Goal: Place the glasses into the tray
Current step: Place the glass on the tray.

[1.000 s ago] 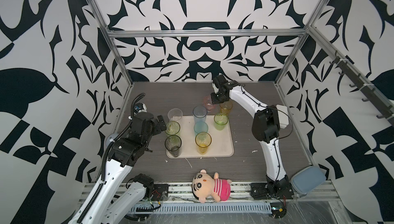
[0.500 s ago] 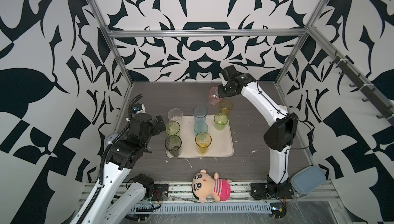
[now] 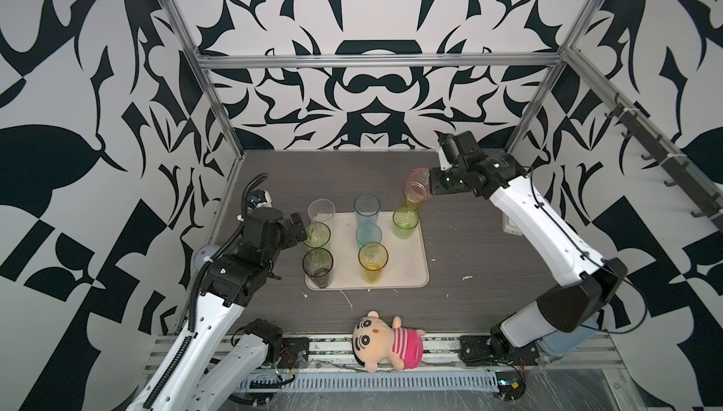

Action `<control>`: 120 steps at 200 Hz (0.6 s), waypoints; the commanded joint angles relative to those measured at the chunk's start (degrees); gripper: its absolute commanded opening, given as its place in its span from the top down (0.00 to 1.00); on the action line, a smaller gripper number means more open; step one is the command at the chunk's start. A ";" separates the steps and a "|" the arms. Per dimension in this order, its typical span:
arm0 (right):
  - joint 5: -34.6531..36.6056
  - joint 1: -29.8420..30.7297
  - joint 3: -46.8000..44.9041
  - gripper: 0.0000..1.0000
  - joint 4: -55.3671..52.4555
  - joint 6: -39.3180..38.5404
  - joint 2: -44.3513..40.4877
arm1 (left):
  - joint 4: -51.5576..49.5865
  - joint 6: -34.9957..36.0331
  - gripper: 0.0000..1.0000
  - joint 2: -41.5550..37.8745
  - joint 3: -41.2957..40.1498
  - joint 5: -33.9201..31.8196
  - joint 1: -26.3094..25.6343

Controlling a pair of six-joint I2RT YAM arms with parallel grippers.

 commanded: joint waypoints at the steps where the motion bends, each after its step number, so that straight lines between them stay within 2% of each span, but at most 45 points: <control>1: 1.85 -0.07 -4.01 1.00 0.66 1.38 -5.98 | 1.74 0.28 0.01 0.19 -0.77 0.44 -0.14; 57: 2.11 0.01 -20.34 1.00 4.23 1.62 -17.07 | 3.29 0.06 0.01 2.26 -0.68 1.70 -0.19; 120: 1.06 2.11 -34.58 1.00 9.51 3.48 -23.40 | 4.22 -0.60 0.01 2.62 -1.20 2.47 -0.17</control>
